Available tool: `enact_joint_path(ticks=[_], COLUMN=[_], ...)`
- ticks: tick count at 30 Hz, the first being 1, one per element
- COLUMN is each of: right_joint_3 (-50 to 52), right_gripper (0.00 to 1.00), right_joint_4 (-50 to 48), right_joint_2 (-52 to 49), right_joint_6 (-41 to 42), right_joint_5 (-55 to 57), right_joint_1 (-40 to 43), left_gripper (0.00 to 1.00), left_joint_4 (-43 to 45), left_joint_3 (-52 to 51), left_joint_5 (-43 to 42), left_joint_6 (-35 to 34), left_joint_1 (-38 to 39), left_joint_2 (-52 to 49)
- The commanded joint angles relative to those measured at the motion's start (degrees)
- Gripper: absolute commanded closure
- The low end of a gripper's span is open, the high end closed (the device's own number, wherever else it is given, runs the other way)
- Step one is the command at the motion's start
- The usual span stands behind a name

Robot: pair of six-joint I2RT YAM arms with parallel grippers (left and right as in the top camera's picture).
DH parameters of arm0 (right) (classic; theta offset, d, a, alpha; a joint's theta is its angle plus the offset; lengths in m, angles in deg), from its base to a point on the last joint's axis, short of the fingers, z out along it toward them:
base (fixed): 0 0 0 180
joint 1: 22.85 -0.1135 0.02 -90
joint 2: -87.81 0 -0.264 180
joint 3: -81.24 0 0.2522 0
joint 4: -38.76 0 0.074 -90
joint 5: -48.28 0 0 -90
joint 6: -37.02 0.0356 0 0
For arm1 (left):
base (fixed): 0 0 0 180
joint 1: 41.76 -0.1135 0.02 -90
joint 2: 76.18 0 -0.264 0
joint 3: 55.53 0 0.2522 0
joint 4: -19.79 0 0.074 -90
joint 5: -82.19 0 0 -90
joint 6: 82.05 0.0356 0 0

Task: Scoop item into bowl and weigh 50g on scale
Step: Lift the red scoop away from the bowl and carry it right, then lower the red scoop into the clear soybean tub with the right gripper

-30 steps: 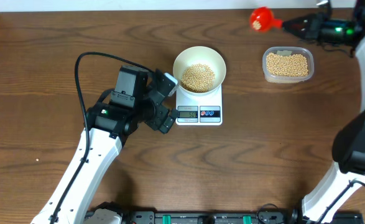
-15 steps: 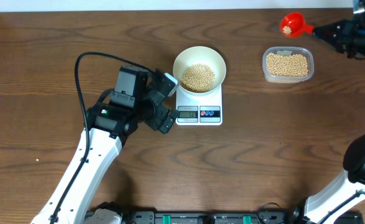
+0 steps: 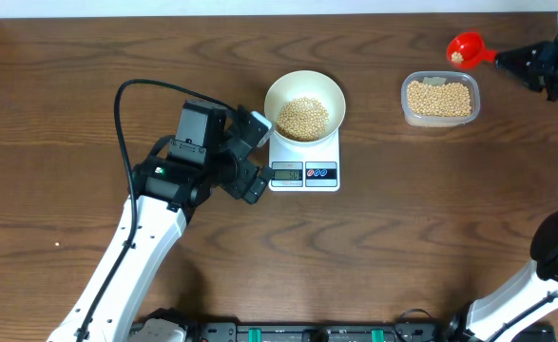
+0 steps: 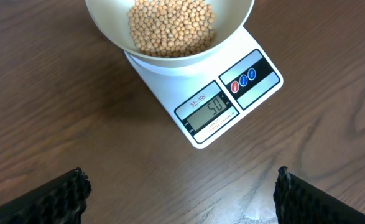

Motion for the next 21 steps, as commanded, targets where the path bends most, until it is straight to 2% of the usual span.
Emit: enact_joint_path(ticks=[1, 8, 21], right_joint_3=[-0.4, -0.4, -0.4], right_gripper=[0.99, 0.99, 0.99], right_joint_4=[1.5, 3.3, 3.0], right_joint_2=[1.0, 1.0, 1.0], right_joint_6=[-2.3, -2.3, -2.3], right_joint_5=[2.4, 9.7, 32.8], right_joint_1=[0.0, -0.9, -10.3], left_gripper=[0.04, 0.03, 0.03], left_joint_4=[-0.2, -0.2, -0.2], left_joint_3=[0.3, 0.3, 0.3], left_joint_5=[-0.9, -0.9, -0.9], left_joint_6=[0.9, 0.9, 0.9], left_joint_1=[0.0, 0.0, 0.0], left_joint_2=[-0.4, -0.4, -0.4])
